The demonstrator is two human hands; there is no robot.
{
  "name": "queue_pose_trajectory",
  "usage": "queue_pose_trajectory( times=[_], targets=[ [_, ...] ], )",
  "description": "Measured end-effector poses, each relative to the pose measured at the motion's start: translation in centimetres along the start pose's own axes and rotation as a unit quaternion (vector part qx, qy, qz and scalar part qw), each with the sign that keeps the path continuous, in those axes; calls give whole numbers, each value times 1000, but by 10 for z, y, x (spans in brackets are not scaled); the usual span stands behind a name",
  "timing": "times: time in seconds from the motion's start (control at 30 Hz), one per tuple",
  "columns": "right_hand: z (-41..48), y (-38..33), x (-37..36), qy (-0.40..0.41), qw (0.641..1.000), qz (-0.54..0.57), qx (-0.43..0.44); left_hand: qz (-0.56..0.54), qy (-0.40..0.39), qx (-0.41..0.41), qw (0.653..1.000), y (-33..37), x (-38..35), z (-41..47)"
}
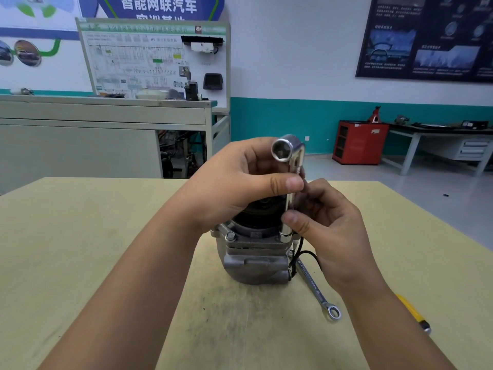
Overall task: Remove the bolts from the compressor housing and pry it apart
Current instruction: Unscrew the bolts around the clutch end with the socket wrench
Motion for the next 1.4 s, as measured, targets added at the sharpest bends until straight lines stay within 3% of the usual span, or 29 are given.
queue_pose_trajectory(
  times=[0.33, 0.53, 1.23, 1.4],
  targets=[
    [1, -1, 0, 4, 1000, -18, 16, 3, 17, 0, 1000, -4, 3, 1],
    [2, 1, 0, 2, 1000, -18, 8, -54, -29, -7, 998, -4, -3, 0],
    [0, -1, 0, 16, 998, -46, 31, 10, 21, 5, 1000, -5, 3, 2],
    [0, 1, 0, 15, 999, -39, 29, 2, 3, -7, 1000, -1, -1, 0]
  ],
)
Point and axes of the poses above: each hand's wrist, its own z-axis towards the middle knuckle, its own x-axis out of the back of the hand, y = z × x, the point moved 7 cm from there along z, towards the middle knuckle, and after that the axes turned 6 degrees about z, right-handed, at the moved point
